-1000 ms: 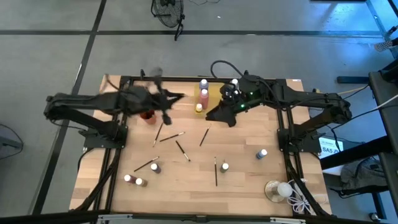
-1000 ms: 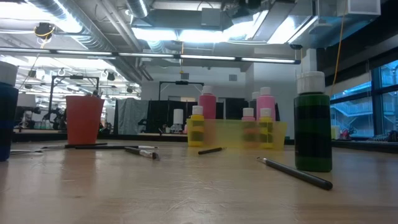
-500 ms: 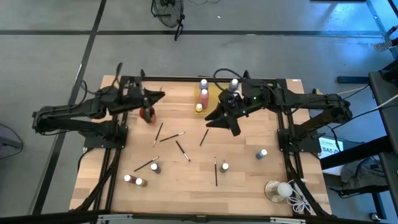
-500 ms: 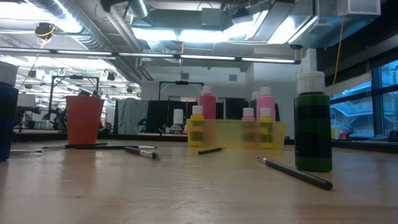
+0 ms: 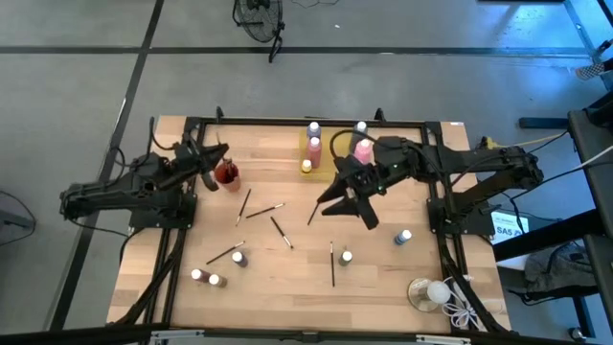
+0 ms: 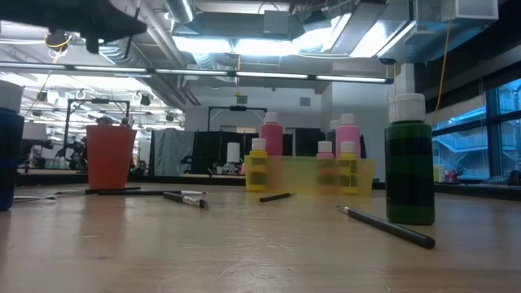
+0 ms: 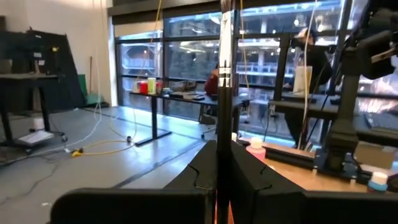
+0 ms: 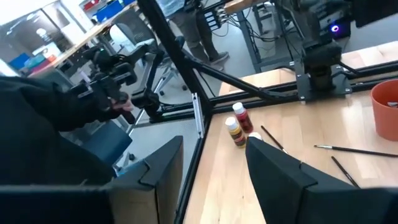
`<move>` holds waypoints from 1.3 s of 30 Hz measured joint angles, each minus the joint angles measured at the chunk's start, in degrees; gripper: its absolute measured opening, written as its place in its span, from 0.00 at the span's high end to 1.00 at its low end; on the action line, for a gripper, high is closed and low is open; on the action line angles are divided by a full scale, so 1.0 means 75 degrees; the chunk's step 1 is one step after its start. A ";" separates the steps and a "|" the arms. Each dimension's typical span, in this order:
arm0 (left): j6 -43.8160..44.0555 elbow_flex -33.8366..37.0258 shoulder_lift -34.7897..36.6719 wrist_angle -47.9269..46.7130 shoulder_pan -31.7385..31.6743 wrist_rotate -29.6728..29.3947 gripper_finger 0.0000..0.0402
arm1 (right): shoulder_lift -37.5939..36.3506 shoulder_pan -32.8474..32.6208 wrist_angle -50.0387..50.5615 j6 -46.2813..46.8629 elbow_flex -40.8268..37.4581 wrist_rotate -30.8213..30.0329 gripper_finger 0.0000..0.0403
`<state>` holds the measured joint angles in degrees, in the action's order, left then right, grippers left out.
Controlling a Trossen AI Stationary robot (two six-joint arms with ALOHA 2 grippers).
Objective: Pick & Place Paint Supplies
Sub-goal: Put the silver paint brush into the orange cup
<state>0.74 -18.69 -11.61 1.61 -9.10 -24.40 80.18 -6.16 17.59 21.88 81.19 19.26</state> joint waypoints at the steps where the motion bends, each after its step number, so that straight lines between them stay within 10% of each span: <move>1: 0.0077 0.0157 0.0150 0.0043 0.0000 0.0001 0.97 | 0.0001 -0.0032 0.0013 -0.0063 0.0000 -0.0006 0.56; 29: -0.0063 0.1489 0.1547 -0.1116 0.0353 -0.0620 0.97 | 0.0010 0.0691 -0.0388 -0.0771 0.0000 0.0043 0.56; 39: -0.0033 0.2394 0.1549 0.0671 0.0353 -0.0687 0.96 | 0.0010 0.0733 -0.0216 -0.0983 0.0000 0.0136 0.56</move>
<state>0.49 -0.73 0.01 6.64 -6.46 -29.55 80.25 -0.67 15.97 14.50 81.19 20.28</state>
